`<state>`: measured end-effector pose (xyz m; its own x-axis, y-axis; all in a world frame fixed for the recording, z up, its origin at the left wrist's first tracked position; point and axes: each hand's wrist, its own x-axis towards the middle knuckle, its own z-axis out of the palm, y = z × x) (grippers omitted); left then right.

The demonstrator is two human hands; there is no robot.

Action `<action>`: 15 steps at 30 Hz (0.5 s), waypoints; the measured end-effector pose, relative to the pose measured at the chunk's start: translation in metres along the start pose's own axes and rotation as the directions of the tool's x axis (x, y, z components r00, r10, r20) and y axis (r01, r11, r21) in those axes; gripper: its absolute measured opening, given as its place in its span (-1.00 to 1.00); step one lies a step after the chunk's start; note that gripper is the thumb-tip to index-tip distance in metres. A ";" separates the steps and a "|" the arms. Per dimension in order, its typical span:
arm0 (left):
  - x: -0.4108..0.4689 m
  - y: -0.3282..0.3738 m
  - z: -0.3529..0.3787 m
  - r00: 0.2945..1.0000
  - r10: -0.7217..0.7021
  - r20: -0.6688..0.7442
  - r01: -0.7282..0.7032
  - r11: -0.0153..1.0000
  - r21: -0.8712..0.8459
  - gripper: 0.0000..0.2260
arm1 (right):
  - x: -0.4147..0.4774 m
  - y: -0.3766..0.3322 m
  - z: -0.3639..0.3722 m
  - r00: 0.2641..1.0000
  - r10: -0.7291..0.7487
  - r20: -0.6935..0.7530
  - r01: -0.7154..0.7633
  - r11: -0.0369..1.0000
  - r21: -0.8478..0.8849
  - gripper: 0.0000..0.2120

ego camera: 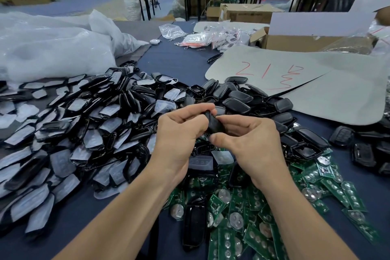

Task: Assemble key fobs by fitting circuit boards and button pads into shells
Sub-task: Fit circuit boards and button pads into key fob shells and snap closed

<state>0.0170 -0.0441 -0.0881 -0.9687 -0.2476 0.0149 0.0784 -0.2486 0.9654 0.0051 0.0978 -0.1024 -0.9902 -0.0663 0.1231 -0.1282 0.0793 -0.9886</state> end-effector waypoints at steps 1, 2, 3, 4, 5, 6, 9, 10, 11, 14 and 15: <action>0.000 0.000 0.000 1.000 0.009 0.000 -0.009 1.000 0.007 -0.57 | 0.000 -0.001 0.000 1.000 -0.003 0.002 0.003 1.000 -0.014 -0.54; 0.000 0.000 -0.001 1.000 0.014 0.001 -0.014 1.000 0.013 -0.55 | -0.001 -0.002 0.000 1.000 -0.009 0.002 0.009 1.000 -0.024 -0.53; 0.000 -0.001 -0.001 1.000 0.017 0.004 -0.017 1.000 0.018 -0.54 | -0.001 -0.002 0.001 1.000 -0.018 0.003 0.018 0.999 -0.032 -0.53; 0.000 -0.001 -0.002 1.000 0.015 0.007 -0.016 1.000 0.023 -0.54 | -0.001 -0.002 0.001 1.000 -0.029 0.002 0.029 0.999 -0.038 -0.53; 0.001 -0.001 -0.003 1.000 0.013 0.010 -0.013 0.999 0.031 -0.55 | -0.001 -0.002 0.002 0.999 -0.039 0.001 0.039 0.998 -0.043 -0.54; 0.001 -0.002 -0.003 1.000 0.010 0.010 -0.011 0.999 0.035 -0.55 | -0.002 -0.003 0.002 0.999 -0.047 -0.001 0.047 0.998 -0.046 -0.54; 0.001 -0.001 -0.004 1.000 0.019 0.015 -0.019 0.999 0.032 -0.58 | -0.003 -0.002 0.003 0.998 -0.056 -0.004 0.056 0.997 -0.048 -0.54; 0.001 0.000 -0.003 1.000 0.021 0.020 -0.022 0.999 0.028 -0.61 | -0.003 -0.002 0.003 0.998 -0.056 -0.005 0.055 0.998 -0.043 -0.56; 0.001 0.001 -0.003 1.000 0.018 0.023 -0.018 1.000 0.021 -0.64 | -0.003 -0.001 0.004 0.998 -0.054 -0.011 0.054 0.998 -0.034 -0.57; 0.003 0.002 -0.005 0.998 -0.033 0.056 0.035 0.999 -0.033 -0.65 | -0.003 0.000 0.006 0.998 -0.043 -0.055 0.043 0.999 -0.005 -0.63; 0.003 0.002 -0.006 0.996 -0.043 0.080 0.048 0.997 -0.055 -0.65 | -0.002 0.000 0.006 0.997 -0.041 -0.068 0.041 0.999 0.003 -0.65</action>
<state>0.0153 -0.0515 -0.0876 -0.9870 -0.1605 -0.0061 0.0447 -0.3111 0.9493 0.0079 0.0916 -0.1034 -0.9856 -0.0016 0.1689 -0.1685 0.0737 -0.9829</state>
